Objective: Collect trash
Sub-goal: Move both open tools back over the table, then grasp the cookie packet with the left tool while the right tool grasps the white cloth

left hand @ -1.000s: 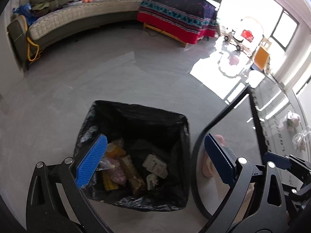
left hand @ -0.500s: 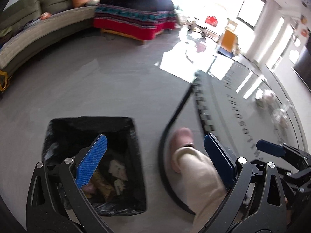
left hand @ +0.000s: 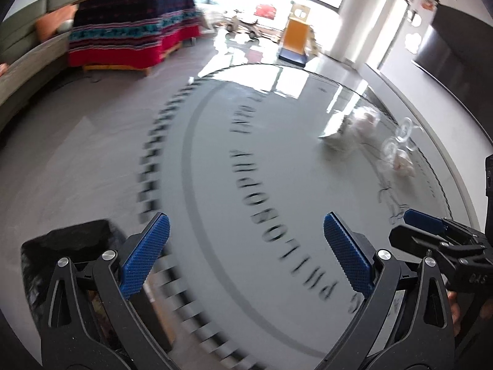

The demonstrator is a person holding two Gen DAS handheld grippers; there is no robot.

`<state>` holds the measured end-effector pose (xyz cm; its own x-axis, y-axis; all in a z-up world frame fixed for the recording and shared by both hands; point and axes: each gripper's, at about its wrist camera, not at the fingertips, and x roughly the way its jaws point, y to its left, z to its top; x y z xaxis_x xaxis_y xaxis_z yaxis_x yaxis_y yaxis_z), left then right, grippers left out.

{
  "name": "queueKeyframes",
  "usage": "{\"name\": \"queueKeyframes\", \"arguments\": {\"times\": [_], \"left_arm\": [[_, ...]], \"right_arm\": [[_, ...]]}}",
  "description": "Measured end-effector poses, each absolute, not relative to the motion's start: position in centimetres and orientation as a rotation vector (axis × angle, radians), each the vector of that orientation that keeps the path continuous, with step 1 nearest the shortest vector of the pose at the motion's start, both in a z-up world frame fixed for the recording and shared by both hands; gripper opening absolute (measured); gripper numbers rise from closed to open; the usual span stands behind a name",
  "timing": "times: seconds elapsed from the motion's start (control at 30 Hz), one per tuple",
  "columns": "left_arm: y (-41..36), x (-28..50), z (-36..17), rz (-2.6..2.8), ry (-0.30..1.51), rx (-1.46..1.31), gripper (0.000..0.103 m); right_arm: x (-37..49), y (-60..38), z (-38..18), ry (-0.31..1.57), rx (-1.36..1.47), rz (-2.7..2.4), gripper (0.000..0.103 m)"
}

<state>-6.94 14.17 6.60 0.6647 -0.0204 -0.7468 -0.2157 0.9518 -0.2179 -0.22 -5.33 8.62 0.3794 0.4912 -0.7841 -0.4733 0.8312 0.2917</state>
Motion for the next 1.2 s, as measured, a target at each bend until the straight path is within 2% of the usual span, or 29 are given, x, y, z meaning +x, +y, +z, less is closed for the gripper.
{"name": "queueKeyframes", "arguments": {"times": [0.53,0.93,1.0,1.03,1.1,1.13,1.2], "left_arm": [[5.3,7.3,5.9,-0.061,0.904,-0.108,0.097],[2.3,17.3,3.8,-0.091,0.947,0.025,0.097],[2.3,18.6,3.2,-0.086,0.957,0.04,0.097],[2.3,18.9,3.1,-0.083,0.959,0.043,0.097],[2.1,19.5,2.8,-0.087,0.966,0.049,0.097],[2.1,19.7,2.6,-0.088,0.968,0.052,0.097],[1.8,19.9,2.4,-0.094,0.962,0.054,0.097]], "right_arm": [[12.1,-17.2,5.8,1.012,0.124,0.285,0.085],[20.4,-17.5,3.1,1.002,0.004,0.063,0.085],[20.9,-17.5,2.5,1.013,-0.015,0.064,0.076],[20.8,-17.6,2.4,1.02,-0.013,0.072,0.064],[20.6,-18.0,2.3,1.016,0.01,0.1,0.05],[20.5,-18.0,2.4,1.011,0.007,0.11,0.038],[20.2,-18.3,2.6,1.02,0.033,0.133,0.03]]}}
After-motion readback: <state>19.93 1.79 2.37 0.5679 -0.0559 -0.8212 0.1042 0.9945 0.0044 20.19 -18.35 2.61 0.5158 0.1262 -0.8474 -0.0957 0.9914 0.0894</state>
